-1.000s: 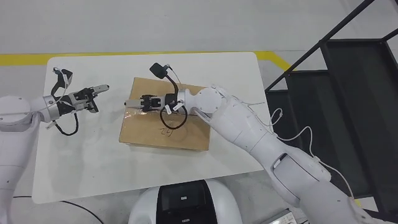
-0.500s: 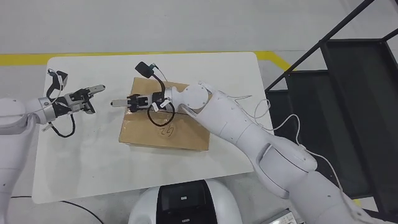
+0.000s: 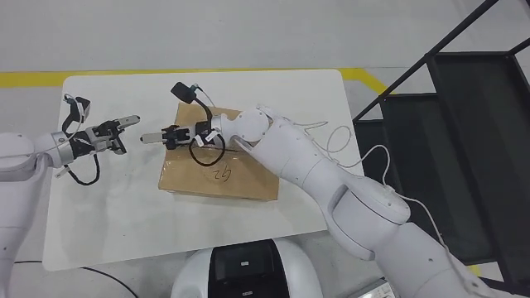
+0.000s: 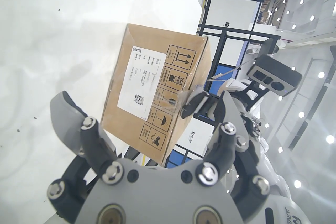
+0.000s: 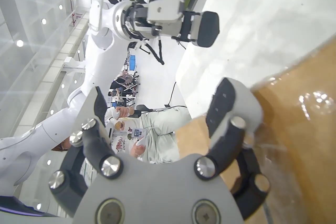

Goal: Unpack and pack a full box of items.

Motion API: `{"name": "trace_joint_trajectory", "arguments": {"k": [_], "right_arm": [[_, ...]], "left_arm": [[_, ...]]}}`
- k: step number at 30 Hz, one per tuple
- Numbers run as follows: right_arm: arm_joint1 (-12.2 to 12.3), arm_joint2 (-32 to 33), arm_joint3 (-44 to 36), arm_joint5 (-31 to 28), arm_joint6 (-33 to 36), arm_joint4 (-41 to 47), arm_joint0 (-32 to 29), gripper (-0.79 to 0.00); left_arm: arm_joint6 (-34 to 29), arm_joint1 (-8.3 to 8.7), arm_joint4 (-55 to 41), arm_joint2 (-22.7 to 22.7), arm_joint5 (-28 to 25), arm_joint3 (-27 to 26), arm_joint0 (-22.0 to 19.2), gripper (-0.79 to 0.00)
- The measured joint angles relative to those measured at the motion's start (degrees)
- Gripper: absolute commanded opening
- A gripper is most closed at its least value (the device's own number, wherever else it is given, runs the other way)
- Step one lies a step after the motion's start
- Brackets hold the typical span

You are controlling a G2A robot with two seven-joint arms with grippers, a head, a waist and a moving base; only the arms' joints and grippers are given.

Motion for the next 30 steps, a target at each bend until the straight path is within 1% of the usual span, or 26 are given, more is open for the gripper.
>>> {"name": "trace_joint_trajectory", "arguments": {"k": [4, 8, 11, 14, 17, 18, 20, 21, 23, 24, 27, 29, 30], "right_arm": [[0.9, 2.2, -2.0, -2.2, 1.0, 1.1, -0.7, 0.0], [2.7, 5.8, -6.7, -3.8, 3.8, 4.0, -3.6, 0.0], [4.8, 9.2, -11.1, -3.2, 6.0, 4.7, -6.6, 0.0], [7.7, 13.8, -16.3, -1.8, 7.7, 3.8, -11.0, 0.0], [10.9, 19.6, -24.0, 1.0, 7.8, 0.8, -16.8, 0.0], [12.1, 22.2, -28.3, 2.8, 7.9, -0.6, -19.6, 0.0], [13.9, 26.2, -35.8, 5.9, 8.2, -2.2, -24.3, 0.0], [15.0, 29.1, -41.1, 8.0, 8.5, -2.8, -27.7, 0.0], [16.4, 33.7, -48.8, 10.5, 8.3, -3.7, -32.9, 0.0], [17.2, 36.9, -53.4, 11.1, 7.6, -3.7, -36.5, 0.0], [18.6, 45.0, -61.0, 9.3, 4.4, -2.9, -45.1, 0.0], [19.2, 49.2, -62.8, 7.7, 2.0, -3.3, -49.3, 0.0], [19.5, 51.4, -63.9, 6.8, 0.2, -4.9, -51.5, 0.0]], "left_arm": [[-0.1, -0.18, -0.3, 0.5, -0.3, -0.4, -0.5, 0.0], [-0.2, -0.37, -0.5, 1.2, -0.4, -0.6, -1.1, 0.0], [-0.4, -0.54, -0.6, 1.8, -0.5, -0.8, -1.5, 0.0], [-0.6, -0.71, -0.9, 2.3, -0.5, -1.3, -1.9, 0.0], [-1.3, -0.88, -1.6, 2.8, -0.7, -1.9, -2.3, 0.0], [-1.7, -0.94, -1.8, 3.0, -0.7, -2.2, -2.5, 0.0], [-2.5, -1.07, -2.4, 3.4, -0.7, -2.6, -2.8, 0.0], [-3.1, -1.16, -3.0, 3.6, -0.7, -2.6, -3.1, 0.0], [-3.3, -1.3, -3.6, 3.9, -0.5, -2.5, -3.7, 0.0], [-3.2, -1.44, -4.3, 4.1, -0.4, -2.4, -4.0, 0.0], [-2.5, -1.79, -6.5, 4.4, 0.1, -1.7, -4.7, 0.0], [-1.9, -1.97, -7.4, 4.5, 0.5, -1.2, -5.0, 0.0], [-1.4, -2.08, -7.9, 4.6, 0.9, -0.9, -5.2, 0.0]]}}
